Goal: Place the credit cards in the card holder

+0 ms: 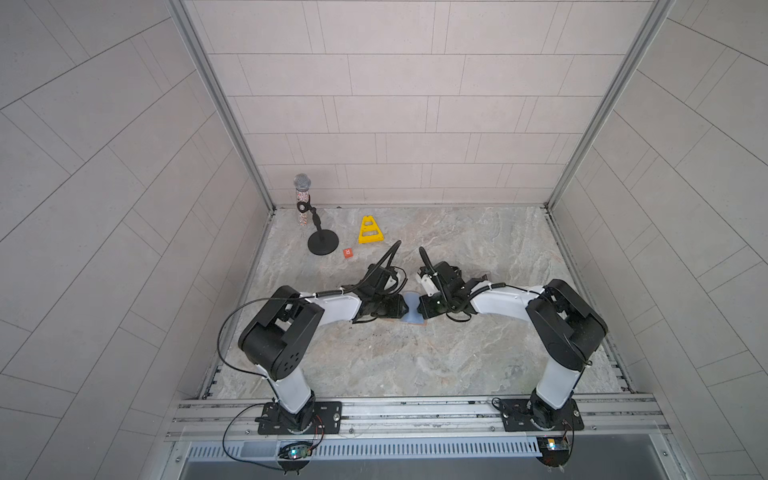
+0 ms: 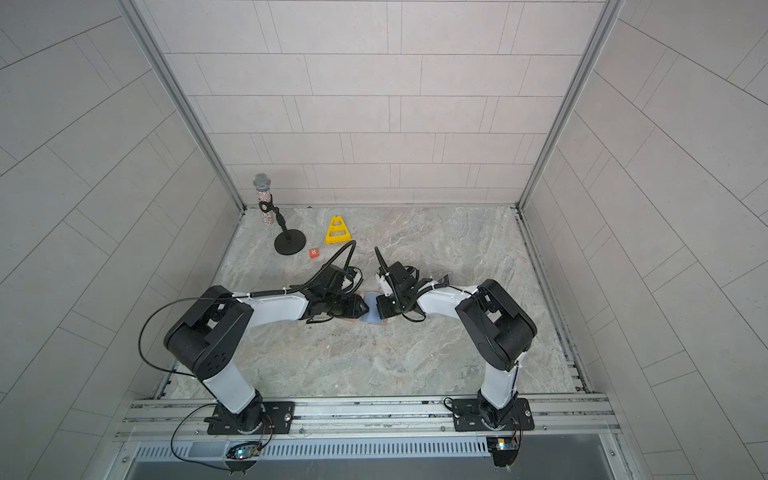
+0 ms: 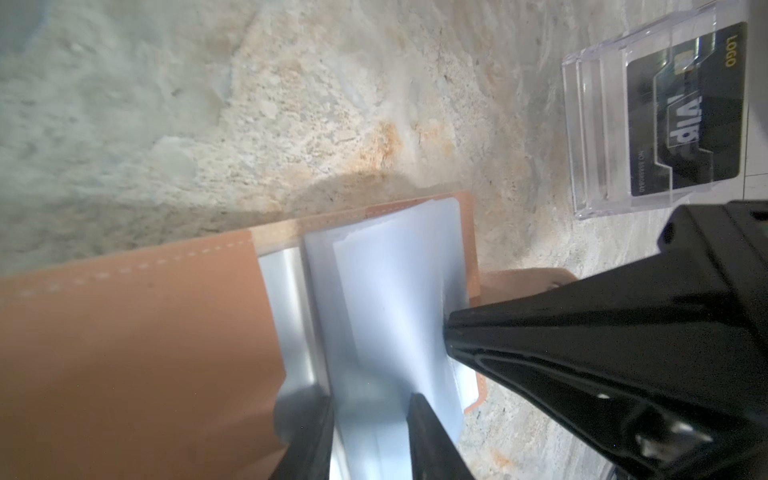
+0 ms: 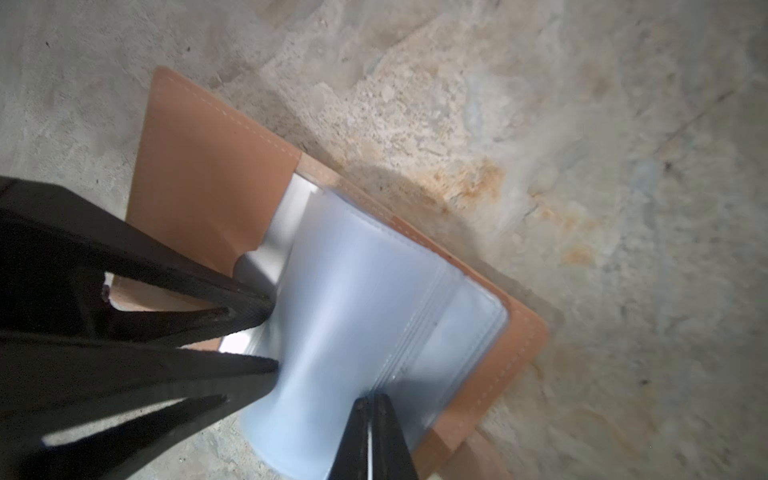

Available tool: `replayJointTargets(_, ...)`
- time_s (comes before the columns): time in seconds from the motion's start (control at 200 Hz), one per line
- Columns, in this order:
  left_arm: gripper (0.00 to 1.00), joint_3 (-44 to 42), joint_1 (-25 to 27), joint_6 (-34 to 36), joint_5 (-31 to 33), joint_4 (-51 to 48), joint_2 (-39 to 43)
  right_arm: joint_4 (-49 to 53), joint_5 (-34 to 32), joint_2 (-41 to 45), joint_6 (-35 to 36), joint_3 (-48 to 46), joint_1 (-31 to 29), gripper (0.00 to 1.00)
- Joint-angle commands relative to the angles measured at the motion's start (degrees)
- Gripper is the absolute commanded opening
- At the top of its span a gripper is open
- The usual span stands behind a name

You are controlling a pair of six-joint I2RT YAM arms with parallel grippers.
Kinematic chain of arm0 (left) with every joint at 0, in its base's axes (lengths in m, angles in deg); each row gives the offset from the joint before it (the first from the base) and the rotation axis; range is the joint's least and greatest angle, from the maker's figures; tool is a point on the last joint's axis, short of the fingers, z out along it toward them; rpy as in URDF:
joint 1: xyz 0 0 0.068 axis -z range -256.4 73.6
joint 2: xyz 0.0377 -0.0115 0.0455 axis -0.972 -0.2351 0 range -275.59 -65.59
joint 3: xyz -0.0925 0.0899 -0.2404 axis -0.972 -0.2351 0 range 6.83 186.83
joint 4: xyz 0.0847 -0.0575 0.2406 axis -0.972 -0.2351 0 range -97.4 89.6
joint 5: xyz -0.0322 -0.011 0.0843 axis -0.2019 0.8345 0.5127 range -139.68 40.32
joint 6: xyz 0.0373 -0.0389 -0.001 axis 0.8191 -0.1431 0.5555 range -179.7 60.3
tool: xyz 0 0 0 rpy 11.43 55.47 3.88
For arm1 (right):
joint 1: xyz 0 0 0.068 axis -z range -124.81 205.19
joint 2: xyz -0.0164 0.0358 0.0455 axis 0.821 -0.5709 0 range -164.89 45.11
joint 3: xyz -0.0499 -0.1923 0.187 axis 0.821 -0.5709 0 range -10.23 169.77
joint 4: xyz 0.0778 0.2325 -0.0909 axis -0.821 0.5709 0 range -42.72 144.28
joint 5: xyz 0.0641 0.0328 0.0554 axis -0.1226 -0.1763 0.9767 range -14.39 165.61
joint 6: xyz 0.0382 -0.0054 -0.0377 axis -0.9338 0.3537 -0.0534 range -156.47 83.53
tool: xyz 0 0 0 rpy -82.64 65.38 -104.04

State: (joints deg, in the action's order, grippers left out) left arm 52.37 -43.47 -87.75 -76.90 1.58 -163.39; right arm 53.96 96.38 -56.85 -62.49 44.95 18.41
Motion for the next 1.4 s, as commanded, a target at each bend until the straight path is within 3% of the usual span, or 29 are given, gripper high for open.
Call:
replayJointTargets(0.0,0.38,-1.7,0.2,0.7,1.2,-2.6,1.1,2.0,-1.2,-2.6,-0.6,-0.4,-0.1,0.08)
replayJointTargets(0.225,0.43,-2.5,0.3,1.3,3.2,-2.8,4.6,3.7,-4.0,-2.6,-0.2,-0.4,-0.1,0.08)
replayJointTargets(0.561,0.65,-2.0,1.2,0.9,-0.1,1.0,2.7,3.6,-3.3,-2.3,0.0,-0.5,-0.1,0.09)
replayJointTargets(0.756,0.66,0.3,1.7,0.9,-0.1,0.3,-0.6,3.6,-3.3,-2.1,0.0,-0.6,-0.1,0.09)
replayJointTargets(1.086,0.44,0.3,1.9,0.4,-0.4,0.1,-0.9,3.8,-4.2,-2.2,0.1,-0.6,0.0,0.09)
replayJointTargets(1.196,0.32,0.3,2.0,0.4,-0.5,0.0,-0.2,3.9,-4.5,-2.4,0.1,-0.6,-0.1,0.09)
replayJointTargets(1.266,0.2,0.3,1.9,0.3,-0.5,0.0,-0.2,4.0,-4.8,-2.4,0.1,-0.6,-0.1,0.09)
replayJointTargets(1.396,0.09,0.1,1.9,0.0,-0.1,0.2,-0.1,4.5,-5.7,-2.2,0.1,-0.5,0.0,0.1)
